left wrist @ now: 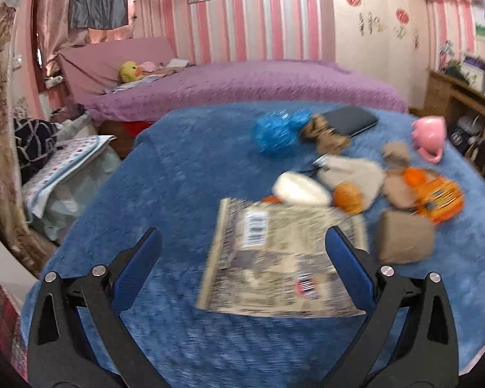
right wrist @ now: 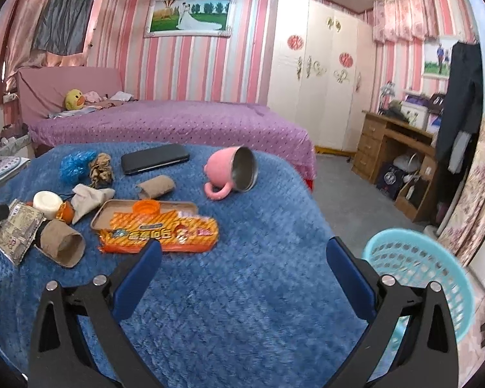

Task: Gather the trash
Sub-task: 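Grasp the printed paper wrapper with the left tool and lift it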

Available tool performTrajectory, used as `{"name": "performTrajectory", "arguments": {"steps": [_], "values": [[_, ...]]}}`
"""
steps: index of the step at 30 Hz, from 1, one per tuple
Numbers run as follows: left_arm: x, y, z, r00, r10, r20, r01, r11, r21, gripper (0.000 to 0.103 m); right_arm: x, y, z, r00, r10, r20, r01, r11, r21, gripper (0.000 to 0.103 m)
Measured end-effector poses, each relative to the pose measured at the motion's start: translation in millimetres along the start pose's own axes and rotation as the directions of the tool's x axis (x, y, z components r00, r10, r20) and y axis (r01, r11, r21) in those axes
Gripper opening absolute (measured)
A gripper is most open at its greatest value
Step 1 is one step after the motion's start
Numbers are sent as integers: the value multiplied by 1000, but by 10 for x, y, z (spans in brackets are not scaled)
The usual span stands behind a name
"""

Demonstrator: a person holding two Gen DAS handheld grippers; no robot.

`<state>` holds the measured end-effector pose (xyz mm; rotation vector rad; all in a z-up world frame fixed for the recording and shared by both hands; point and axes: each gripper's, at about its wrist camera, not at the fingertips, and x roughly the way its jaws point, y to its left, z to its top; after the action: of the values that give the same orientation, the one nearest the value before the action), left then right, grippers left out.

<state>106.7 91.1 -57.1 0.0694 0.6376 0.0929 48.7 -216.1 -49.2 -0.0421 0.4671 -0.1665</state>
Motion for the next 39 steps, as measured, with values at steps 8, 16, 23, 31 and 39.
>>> {"name": "performTrajectory", "arguments": {"steps": [8, 16, 23, 31, 39], "values": [[309, 217, -73, 992, -65, -111, 64, 998, -16, 97, 139, 134, -102, 998, -23, -59, 22, 1000, -17, 99], [393, 276, -153, 959, -233, -163, 220, 971, -93, 62, 189, 217, -170, 992, -71, -106, 64, 996, -69, 99], [344, 226, -137, 951, -271, -149, 260, 961, -91, 25, 125, 232, -165, 993, -75, -91, 67, 994, -82, 99], [90, 235, -68, 965, -256, -54, 252, 965, -74, 17, 80, 383, -168, 995, -48, -87, 39, 994, -105, 99], [-357, 305, 52, 971, -207, 119, 213, 976, -39, 11, -10, 734, 11, 998, 42, -48, -48, 991, -124, 99]]}}
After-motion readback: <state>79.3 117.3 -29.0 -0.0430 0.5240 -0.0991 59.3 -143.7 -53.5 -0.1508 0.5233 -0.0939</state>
